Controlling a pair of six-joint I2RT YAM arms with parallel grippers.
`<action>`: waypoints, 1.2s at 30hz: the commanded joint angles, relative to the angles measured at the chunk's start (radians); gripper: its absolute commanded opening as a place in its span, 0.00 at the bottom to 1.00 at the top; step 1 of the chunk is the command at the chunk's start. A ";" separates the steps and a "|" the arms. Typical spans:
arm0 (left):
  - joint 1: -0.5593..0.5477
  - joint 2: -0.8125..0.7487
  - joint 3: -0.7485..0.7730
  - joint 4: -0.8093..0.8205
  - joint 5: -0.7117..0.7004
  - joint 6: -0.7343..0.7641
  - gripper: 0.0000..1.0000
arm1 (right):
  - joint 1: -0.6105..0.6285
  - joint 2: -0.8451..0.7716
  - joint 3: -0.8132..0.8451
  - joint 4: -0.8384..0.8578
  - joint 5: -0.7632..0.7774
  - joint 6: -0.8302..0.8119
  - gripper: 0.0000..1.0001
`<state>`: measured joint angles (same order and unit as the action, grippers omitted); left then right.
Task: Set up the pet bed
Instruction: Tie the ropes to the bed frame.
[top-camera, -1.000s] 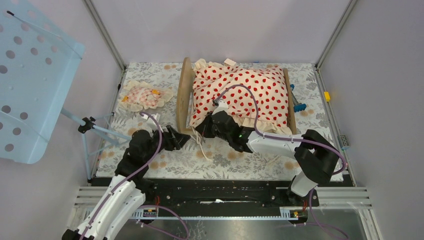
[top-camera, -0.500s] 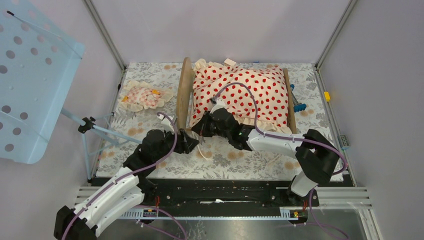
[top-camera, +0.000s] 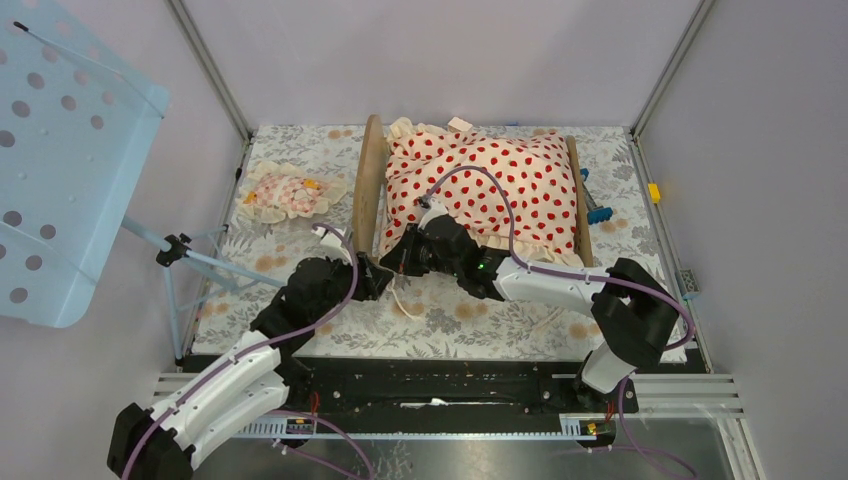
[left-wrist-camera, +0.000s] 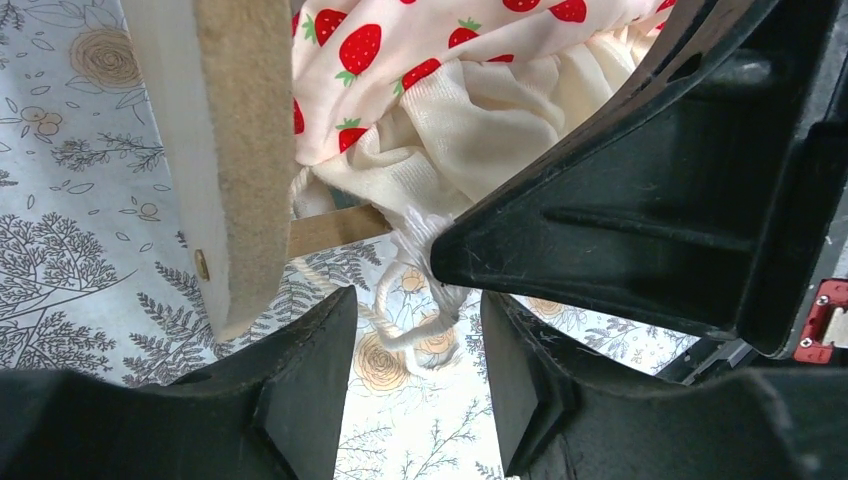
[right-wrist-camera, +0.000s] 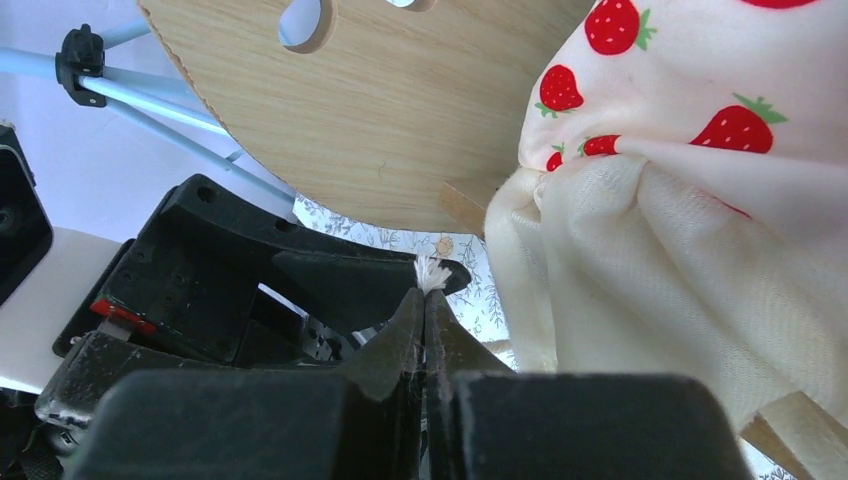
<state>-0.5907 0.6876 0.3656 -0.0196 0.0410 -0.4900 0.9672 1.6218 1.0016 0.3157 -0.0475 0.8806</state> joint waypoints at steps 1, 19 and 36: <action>-0.014 0.007 -0.013 0.086 0.011 0.022 0.51 | -0.014 -0.047 0.043 -0.007 -0.032 0.030 0.00; -0.038 0.060 -0.050 0.146 -0.009 0.038 0.17 | -0.018 -0.064 0.043 -0.017 -0.068 0.060 0.00; -0.038 0.015 -0.034 -0.014 -0.006 -0.062 0.00 | -0.018 -0.223 -0.210 0.051 0.117 -0.096 0.36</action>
<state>-0.6243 0.7197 0.3161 -0.0082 0.0372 -0.5022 0.9546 1.4357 0.8474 0.3080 0.0124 0.8352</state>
